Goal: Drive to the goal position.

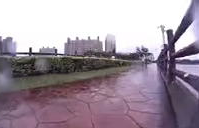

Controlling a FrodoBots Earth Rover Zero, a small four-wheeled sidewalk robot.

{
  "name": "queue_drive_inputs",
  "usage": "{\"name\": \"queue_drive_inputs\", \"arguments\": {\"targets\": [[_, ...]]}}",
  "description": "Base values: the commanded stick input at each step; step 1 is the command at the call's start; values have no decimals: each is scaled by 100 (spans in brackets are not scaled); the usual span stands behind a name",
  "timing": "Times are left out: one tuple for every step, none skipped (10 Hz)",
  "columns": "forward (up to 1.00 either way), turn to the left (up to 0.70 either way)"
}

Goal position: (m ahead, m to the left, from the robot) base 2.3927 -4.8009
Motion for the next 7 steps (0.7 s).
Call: {"name": "queue_drive_inputs", "arguments": {"targets": [[100, -2], [100, -10], [100, -33], [100, -40], [100, -40], [100, -40], [100, -40]]}}
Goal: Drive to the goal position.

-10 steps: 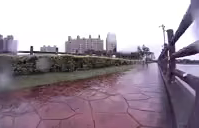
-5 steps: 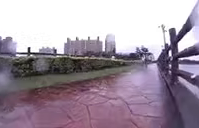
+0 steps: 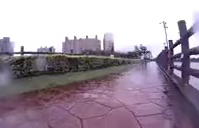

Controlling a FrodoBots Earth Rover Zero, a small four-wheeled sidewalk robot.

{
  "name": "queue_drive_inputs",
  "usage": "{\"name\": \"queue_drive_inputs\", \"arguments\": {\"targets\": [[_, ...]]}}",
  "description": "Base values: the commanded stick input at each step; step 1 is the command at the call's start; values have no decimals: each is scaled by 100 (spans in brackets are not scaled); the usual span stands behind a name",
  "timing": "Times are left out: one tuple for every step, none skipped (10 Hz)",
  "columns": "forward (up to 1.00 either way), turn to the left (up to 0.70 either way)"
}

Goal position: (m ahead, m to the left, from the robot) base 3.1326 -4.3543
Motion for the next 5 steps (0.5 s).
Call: {"name": "queue_drive_inputs", "arguments": {"targets": [[100, -40], [100, -39], [100, -33], [100, -22], [100, -5]]}}
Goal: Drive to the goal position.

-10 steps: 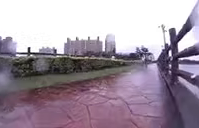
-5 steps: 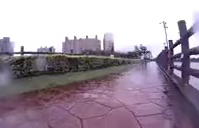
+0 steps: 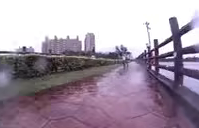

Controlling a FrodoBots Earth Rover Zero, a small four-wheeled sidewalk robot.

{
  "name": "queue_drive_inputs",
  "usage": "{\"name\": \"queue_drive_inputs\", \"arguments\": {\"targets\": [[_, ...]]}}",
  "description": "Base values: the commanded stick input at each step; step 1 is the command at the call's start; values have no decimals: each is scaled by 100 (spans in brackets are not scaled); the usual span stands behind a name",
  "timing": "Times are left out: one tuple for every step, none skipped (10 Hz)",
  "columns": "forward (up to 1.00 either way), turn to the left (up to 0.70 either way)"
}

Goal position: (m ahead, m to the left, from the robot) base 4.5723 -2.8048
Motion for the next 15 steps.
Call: {"name": "queue_drive_inputs", "arguments": {"targets": [[100, 0], [100, 0], [100, 0], [100, 0], [100, 0], [100, 0], [100, 0], [100, 0], [100, 0], [100, 0], [100, 0], [100, 0], [100, 0], [100, 0], [100, 0]]}}
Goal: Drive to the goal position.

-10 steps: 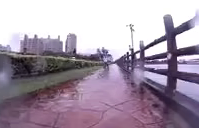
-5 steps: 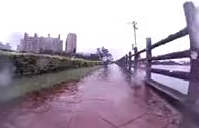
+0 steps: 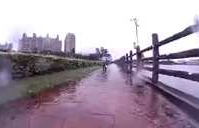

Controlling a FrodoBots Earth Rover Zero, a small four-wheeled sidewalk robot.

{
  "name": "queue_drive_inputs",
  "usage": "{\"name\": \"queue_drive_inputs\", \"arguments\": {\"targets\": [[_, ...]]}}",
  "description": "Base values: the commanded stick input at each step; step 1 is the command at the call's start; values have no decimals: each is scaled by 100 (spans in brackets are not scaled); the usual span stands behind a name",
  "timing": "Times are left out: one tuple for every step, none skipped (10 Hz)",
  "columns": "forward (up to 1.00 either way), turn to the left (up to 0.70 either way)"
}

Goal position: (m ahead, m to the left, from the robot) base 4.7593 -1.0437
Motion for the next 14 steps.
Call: {"name": "queue_drive_inputs", "arguments": {"targets": [[100, 0], [100, 0], [100, 0], [100, 0], [100, 0], [100, 0], [100, 0], [100, -12], [100, -26], [100, -38], [100, -39], [100, -38], [100, -29], [100, -21]]}}
